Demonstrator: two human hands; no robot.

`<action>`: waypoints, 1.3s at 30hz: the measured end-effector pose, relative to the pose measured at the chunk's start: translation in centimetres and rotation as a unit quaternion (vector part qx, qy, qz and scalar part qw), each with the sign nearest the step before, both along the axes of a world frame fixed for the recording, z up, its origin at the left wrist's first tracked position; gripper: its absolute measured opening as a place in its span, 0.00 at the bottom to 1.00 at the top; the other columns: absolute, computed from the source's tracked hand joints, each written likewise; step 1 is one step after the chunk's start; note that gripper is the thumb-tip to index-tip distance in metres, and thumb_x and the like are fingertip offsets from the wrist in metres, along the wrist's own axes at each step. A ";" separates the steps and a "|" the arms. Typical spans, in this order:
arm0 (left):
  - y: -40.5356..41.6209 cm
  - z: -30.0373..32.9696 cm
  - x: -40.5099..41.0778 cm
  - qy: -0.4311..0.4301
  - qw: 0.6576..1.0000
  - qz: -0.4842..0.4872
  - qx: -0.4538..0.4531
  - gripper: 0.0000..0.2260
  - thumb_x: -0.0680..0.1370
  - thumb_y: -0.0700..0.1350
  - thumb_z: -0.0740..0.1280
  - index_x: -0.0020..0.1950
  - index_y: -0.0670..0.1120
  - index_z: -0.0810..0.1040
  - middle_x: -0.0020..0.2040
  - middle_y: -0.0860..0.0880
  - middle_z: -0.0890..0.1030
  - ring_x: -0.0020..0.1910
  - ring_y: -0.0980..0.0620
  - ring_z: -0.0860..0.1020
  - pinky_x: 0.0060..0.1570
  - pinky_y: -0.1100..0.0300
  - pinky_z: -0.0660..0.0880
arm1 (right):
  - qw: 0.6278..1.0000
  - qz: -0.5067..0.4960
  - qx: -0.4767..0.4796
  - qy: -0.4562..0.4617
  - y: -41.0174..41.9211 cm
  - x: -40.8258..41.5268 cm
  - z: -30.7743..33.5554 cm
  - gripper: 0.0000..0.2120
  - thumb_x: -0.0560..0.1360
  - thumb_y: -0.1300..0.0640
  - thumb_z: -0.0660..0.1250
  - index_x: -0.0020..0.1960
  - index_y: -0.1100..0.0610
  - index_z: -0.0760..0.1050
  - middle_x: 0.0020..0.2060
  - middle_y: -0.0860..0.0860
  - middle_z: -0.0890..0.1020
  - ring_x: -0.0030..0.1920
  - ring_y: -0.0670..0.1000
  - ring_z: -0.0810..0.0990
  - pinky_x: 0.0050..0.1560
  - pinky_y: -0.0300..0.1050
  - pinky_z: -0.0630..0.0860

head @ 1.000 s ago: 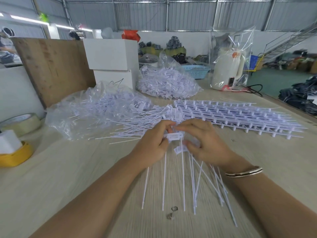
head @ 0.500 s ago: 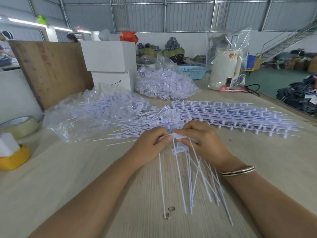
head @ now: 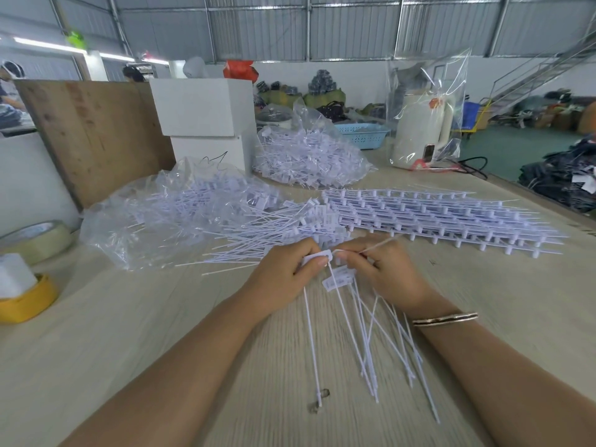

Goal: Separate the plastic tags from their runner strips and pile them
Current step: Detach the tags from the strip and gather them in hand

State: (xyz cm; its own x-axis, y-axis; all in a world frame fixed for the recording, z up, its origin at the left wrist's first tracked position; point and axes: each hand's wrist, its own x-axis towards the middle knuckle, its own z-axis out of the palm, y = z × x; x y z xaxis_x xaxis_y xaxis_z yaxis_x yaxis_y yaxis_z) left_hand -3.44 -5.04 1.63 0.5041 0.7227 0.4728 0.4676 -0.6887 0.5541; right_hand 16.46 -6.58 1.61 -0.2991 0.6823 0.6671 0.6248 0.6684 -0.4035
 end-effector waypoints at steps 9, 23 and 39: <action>0.1 0.0 0.1 -0.010 0.999 0.015 -0.045 0.10 0.79 0.45 0.63 0.39 0.44 0.74 0.34 0.41 0.77 0.30 0.55 0.69 0.32 0.60 0.62 | 0.999 -0.004 -0.028 0.021 0.1 -0.2 -0.5 0.12 0.77 0.48 0.61 0.50 0.49 0.82 0.31 0.46 0.81 0.31 0.47 0.78 0.34 0.48 0.74; 0.3 0.0 0.0 -0.087 0.988 -0.041 -0.124 0.09 0.75 0.49 0.61 0.35 0.50 0.73 0.32 0.55 0.78 0.36 0.50 0.75 0.41 0.58 0.68 | 0.995 0.040 -0.041 0.079 0.6 -0.7 -1.0 0.16 0.76 0.44 0.61 0.44 0.54 0.82 0.27 0.52 0.77 0.28 0.48 0.75 0.33 0.46 0.72; 0.4 0.4 0.4 -0.299 0.862 -0.207 -0.352 0.06 0.63 0.44 0.62 0.25 0.47 0.74 0.26 0.48 0.72 0.31 0.52 0.70 0.38 0.60 0.67 | 0.959 0.180 -0.168 0.143 -0.8 -2.1 0.5 0.13 0.77 0.57 0.61 0.37 0.51 0.79 0.39 0.54 0.83 0.41 0.54 0.81 0.47 0.40 0.75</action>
State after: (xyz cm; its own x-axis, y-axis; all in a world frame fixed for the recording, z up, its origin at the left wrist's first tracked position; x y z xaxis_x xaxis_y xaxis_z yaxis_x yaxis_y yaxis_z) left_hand -3.03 -4.67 2.04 0.6063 0.7532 0.2553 -0.2532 -0.1215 0.9598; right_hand 14.39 -7.37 2.08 -0.3932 0.7598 0.5178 0.2099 0.6225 -0.7540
